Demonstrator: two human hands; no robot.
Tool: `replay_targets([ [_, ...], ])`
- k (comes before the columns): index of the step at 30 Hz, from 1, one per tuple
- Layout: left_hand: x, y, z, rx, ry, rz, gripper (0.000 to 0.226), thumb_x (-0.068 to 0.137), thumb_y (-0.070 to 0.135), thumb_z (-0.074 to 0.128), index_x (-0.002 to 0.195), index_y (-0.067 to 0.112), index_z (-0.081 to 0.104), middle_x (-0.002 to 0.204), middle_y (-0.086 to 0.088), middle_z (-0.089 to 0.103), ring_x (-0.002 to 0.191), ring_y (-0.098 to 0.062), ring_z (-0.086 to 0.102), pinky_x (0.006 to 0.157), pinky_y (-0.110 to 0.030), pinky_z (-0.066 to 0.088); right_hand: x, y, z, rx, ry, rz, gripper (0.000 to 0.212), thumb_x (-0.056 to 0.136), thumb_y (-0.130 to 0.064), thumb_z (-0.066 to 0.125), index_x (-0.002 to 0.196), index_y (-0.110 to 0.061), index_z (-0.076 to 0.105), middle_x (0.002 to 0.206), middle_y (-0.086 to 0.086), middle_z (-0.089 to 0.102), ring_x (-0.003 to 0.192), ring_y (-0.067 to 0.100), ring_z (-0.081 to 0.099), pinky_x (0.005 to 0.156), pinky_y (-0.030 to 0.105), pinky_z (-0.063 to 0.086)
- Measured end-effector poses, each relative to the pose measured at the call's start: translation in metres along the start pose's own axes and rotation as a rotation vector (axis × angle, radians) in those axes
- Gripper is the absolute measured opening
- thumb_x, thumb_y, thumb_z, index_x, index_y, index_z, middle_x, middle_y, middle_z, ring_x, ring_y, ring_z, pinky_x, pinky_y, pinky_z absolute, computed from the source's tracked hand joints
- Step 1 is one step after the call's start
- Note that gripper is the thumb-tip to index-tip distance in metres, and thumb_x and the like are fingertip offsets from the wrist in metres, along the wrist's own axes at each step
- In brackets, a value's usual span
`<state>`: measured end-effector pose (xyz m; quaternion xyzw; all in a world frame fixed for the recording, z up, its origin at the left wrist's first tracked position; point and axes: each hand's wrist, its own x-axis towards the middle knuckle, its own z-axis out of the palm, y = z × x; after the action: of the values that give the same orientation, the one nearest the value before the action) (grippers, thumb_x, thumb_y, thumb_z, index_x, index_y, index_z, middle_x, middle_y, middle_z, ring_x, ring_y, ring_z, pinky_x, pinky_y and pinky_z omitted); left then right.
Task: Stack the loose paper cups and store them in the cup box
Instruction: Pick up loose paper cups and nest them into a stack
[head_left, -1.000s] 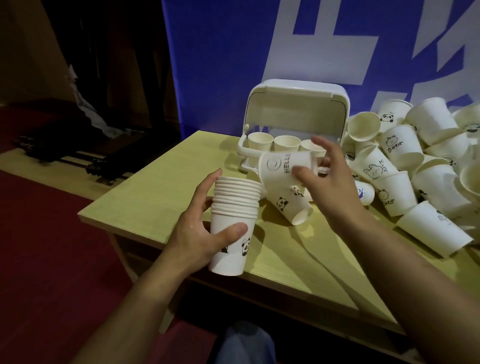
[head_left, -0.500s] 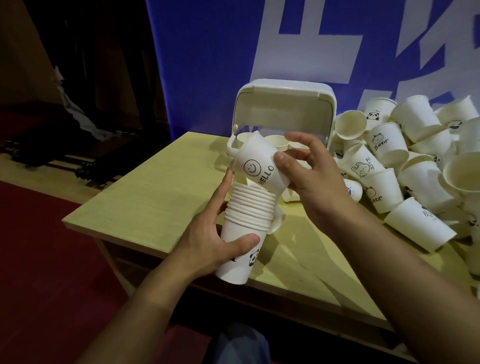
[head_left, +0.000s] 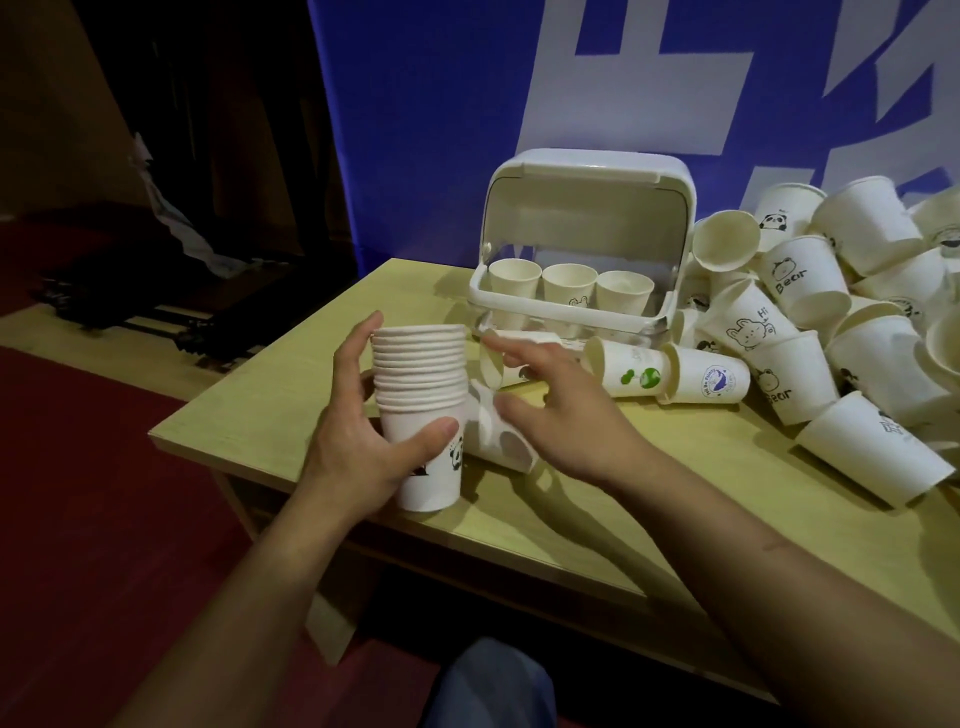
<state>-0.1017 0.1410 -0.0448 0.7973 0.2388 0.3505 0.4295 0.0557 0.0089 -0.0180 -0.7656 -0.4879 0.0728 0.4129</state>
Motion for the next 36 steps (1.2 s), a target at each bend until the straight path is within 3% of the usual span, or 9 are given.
replay_targets([
  [4, 0.001, -0.009, -0.007, 0.014, 0.019, -0.003, 0.107, 0.063, 0.048, 0.088, 0.140, 0.068, 0.016, 0.130, 0.018, 0.047, 0.113, 0.012, 0.048, 0.082, -0.026, 0.052, 0.004, 0.016, 0.019, -0.268, -0.138, 0.018, 0.065, 0.085, -0.035, 0.069, 0.144, -0.037, 0.043, 0.138, 0.001, 0.049, 0.126, 0.021, 0.045, 0.097, 0.027, 0.032],
  [8, 0.002, -0.012, -0.005, -0.002, 0.005, -0.025, 0.102, 0.069, 0.038, 0.089, 0.135, 0.071, 0.019, 0.123, 0.020, 0.054, 0.112, -0.001, 0.057, 0.086, -0.039, 0.057, 0.008, 0.022, 0.015, -0.209, -0.053, 0.100, 0.079, 0.080, -0.032, 0.075, 0.147, -0.039, 0.033, 0.139, 0.001, 0.053, 0.116, 0.021, 0.054, 0.093, 0.032, 0.044],
  [12, 0.005, -0.007, 0.005, -0.034, -0.104, -0.012, 0.104, 0.058, 0.050, 0.088, 0.133, 0.075, 0.020, 0.130, 0.013, 0.057, 0.112, -0.017, 0.063, 0.086, -0.044, 0.059, 0.009, 0.020, -0.013, 0.014, 0.112, 0.134, 0.087, 0.079, -0.027, 0.076, 0.147, -0.047, 0.026, 0.124, -0.010, 0.050, 0.101, 0.012, 0.053, 0.084, 0.033, 0.050],
  [15, 0.009, 0.000, 0.016, -0.011, -0.215, 0.048, 0.104, 0.064, 0.044, 0.088, 0.126, 0.083, 0.015, 0.128, 0.025, 0.052, 0.110, -0.001, 0.060, 0.081, -0.022, 0.053, 0.008, 0.011, -0.037, 0.218, 0.264, 0.103, 0.075, 0.083, -0.020, 0.072, 0.142, -0.048, 0.036, 0.116, -0.015, 0.049, 0.091, 0.004, 0.059, 0.078, 0.036, 0.059],
  [17, 0.013, 0.007, 0.022, 0.011, -0.284, 0.069, 0.102, 0.062, 0.048, 0.085, 0.126, 0.084, 0.014, 0.125, 0.032, 0.049, 0.104, 0.006, 0.059, 0.078, -0.017, 0.052, 0.008, 0.004, -0.047, 0.310, 0.320, 0.065, 0.068, 0.085, -0.018, 0.071, 0.137, -0.048, 0.040, 0.110, -0.025, 0.047, 0.087, -0.002, 0.060, 0.070, 0.029, 0.061],
  [22, 0.020, 0.011, 0.026, 0.017, -0.340, 0.096, 0.110, 0.069, 0.034, 0.090, 0.134, 0.080, 0.012, 0.126, 0.028, 0.050, 0.102, -0.004, 0.065, 0.080, -0.024, 0.057, 0.007, -0.001, -0.051, 0.336, 0.374, -0.029, 0.069, 0.085, -0.017, 0.071, 0.136, -0.050, 0.039, 0.113, -0.025, 0.047, 0.097, -0.002, 0.057, 0.068, 0.019, 0.055],
  [27, 0.019, 0.008, 0.026, 0.057, -0.370, 0.133, 0.112, 0.072, 0.033, 0.087, 0.137, 0.079, 0.008, 0.122, 0.040, 0.044, 0.103, 0.010, 0.060, 0.081, -0.020, 0.055, 0.010, -0.001, -0.045, 0.460, 0.388, -0.035, 0.064, 0.086, -0.022, 0.073, 0.133, -0.050, 0.040, 0.115, -0.021, 0.051, 0.094, -0.003, 0.062, 0.069, 0.014, 0.054],
  [32, 0.020, 0.006, 0.033, -0.002, -0.255, 0.123, 0.119, 0.068, 0.043, 0.087, 0.135, 0.079, -0.004, 0.123, 0.029, 0.050, 0.102, 0.004, 0.062, 0.087, -0.037, 0.058, 0.014, -0.001, -0.019, 0.473, 0.313, -0.044, 0.033, 0.092, -0.028, 0.066, 0.123, -0.039, 0.063, 0.123, -0.012, 0.061, 0.104, -0.001, 0.062, 0.087, 0.021, 0.053],
  [36, 0.021, -0.008, 0.034, -0.103, -0.110, 0.085, 0.112, 0.057, 0.059, 0.075, 0.137, 0.077, -0.001, 0.127, 0.019, 0.052, 0.099, 0.004, 0.064, 0.081, -0.031, 0.060, 0.014, 0.004, -0.004, 0.251, 0.248, -0.084, 0.028, 0.101, -0.025, 0.052, 0.123, -0.034, 0.066, 0.126, -0.016, 0.058, 0.109, -0.019, 0.047, 0.079, -0.003, 0.037],
])
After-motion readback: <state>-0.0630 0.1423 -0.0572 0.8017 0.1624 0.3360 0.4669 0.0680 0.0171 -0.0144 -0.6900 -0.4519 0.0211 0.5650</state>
